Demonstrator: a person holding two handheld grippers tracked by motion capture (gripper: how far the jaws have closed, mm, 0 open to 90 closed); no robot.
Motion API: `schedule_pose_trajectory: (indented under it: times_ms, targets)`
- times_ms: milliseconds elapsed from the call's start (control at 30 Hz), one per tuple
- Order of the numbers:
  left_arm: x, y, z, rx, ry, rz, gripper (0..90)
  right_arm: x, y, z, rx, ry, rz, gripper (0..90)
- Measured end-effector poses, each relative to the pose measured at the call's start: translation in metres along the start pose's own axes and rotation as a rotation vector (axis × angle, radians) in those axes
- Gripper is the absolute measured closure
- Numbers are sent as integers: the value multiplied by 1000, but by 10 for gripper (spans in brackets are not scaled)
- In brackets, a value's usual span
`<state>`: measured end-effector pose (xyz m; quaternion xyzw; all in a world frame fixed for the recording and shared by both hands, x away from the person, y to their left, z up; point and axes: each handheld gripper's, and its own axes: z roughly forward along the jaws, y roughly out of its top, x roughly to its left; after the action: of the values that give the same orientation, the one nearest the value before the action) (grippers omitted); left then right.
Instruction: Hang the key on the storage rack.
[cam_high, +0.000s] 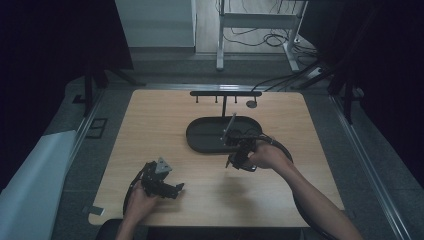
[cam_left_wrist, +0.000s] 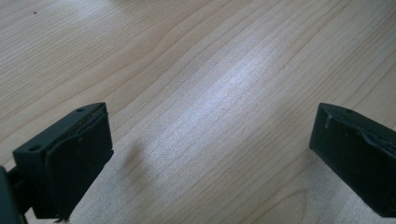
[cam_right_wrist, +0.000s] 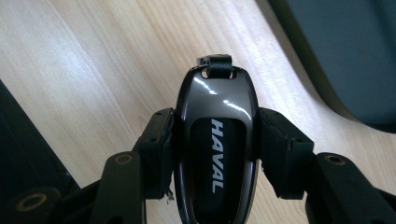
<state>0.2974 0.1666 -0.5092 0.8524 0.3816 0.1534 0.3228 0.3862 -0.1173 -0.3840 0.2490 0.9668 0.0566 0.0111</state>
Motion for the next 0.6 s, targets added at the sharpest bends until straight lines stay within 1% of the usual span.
schedule_pose_trajectory:
  times_ms: [33,133,200,233,367,433,467,500,600]
  targets:
    - [0,0,0,-1,0,0,0,-4,-1,-4,-5,1,18,487]
    - [0,0,0,-1,1,0,0,-11,-3,-11,-8,-3,43,487]
    - [0,0,0,-1,1,0,0,-14,-3,-13,-7,-2,50,487]
    - [0,0,0,-3,1,-1,0,-19,-4,-17,-9,-6,67,487]
    - [0,0,0,-1,0,0,0,-30,-7,-25,-11,-16,103,487]
    - [1,0,-1,-2,-1,-1,0,-32,-7,-27,-9,-19,108,487]
    - [1,0,-1,-2,0,-2,0,-35,-8,-29,-11,-22,121,487]
    - [1,0,0,-2,0,-1,0,-40,-10,-32,-11,-26,135,487]
    - [1,0,-1,-1,-1,-2,0,-48,-12,-38,-15,-31,158,487]
